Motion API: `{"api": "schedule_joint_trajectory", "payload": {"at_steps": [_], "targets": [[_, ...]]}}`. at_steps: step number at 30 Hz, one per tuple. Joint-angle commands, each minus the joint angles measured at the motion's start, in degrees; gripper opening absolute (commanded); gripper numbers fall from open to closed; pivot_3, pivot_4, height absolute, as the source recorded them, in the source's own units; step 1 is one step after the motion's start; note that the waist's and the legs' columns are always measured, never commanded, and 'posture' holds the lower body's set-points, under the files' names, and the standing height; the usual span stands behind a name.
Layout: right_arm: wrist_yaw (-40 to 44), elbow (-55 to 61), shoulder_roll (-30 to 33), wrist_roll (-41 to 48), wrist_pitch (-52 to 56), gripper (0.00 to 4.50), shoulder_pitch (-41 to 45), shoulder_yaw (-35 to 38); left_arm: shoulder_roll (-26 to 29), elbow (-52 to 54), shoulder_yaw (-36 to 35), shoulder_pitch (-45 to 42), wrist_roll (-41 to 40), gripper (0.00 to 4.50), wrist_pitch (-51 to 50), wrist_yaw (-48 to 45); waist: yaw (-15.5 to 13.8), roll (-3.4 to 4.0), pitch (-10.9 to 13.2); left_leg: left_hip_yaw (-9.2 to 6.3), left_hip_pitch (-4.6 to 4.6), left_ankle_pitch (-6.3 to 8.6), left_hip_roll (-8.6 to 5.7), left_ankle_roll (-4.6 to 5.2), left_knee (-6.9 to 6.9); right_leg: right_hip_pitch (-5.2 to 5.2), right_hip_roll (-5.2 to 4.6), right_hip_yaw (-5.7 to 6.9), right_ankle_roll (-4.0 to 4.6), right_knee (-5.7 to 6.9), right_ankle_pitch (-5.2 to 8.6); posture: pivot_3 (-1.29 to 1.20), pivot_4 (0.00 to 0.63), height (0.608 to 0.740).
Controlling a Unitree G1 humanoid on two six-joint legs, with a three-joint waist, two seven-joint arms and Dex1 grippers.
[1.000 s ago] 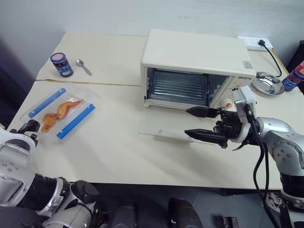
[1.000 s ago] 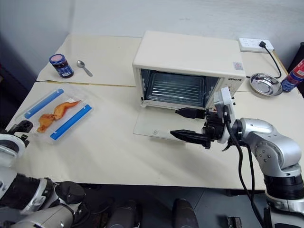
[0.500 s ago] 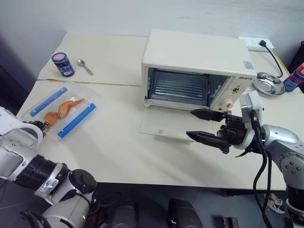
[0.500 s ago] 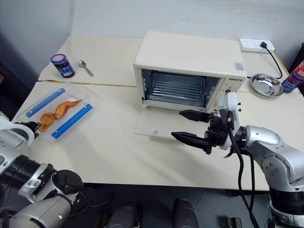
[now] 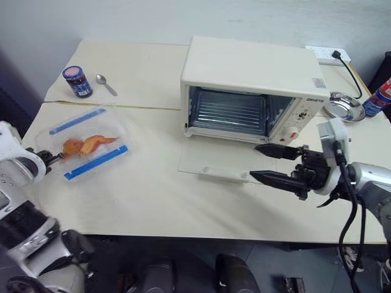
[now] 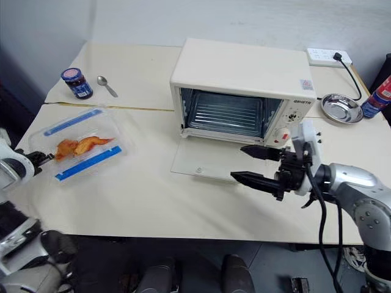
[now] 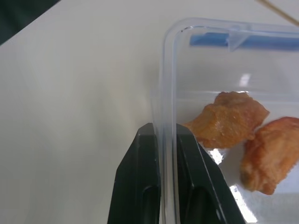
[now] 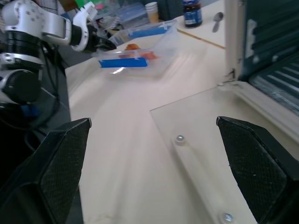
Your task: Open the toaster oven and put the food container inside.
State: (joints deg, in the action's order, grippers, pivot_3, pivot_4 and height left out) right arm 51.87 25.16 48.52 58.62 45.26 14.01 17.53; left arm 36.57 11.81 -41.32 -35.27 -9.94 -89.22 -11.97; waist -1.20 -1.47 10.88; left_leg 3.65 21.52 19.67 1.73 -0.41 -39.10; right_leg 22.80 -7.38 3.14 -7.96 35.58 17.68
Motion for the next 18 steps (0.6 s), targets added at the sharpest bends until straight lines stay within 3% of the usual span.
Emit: {"api": "schedule_joint_trajectory", "payload": {"at_steps": [1,6,18], "targets": [[0.93,0.99,0.97,-0.9,-1.72,4.5,-1.06,2.35,5.24,5.91,4.56,0.85,-9.72,0.04,-1.08,-10.94,-0.05,0.0,0.0,0.01,0.0,0.01,0.02,0.01,0.01,0.0,-0.05,0.0,0.0,0.0,0.0,0.0,0.15,0.74],[2.35,0.57,0.27,-2.11,-3.43,4.5,-3.98,3.26,9.17,7.7,10.29,0.17,-18.13,0.04,-2.47,-18.77,-0.05,0.01,0.0,0.05,0.0,0.04,-0.04,0.07,0.03,-0.01,-0.08,-0.01,0.0,-0.04,0.0,0.0,0.15,0.74],[3.42,1.91,0.06,-3.28,-8.03,4.5,-14.56,10.67,-2.41,2.64,32.86,-13.2,-19.58,0.04,4.46,-17.38,0.03,-0.01,0.01,0.16,-0.03,-0.02,-0.17,0.11,-0.03,-0.13,0.03,0.0,-0.02,-0.03,-0.01,0.0,0.15,0.74]]}}
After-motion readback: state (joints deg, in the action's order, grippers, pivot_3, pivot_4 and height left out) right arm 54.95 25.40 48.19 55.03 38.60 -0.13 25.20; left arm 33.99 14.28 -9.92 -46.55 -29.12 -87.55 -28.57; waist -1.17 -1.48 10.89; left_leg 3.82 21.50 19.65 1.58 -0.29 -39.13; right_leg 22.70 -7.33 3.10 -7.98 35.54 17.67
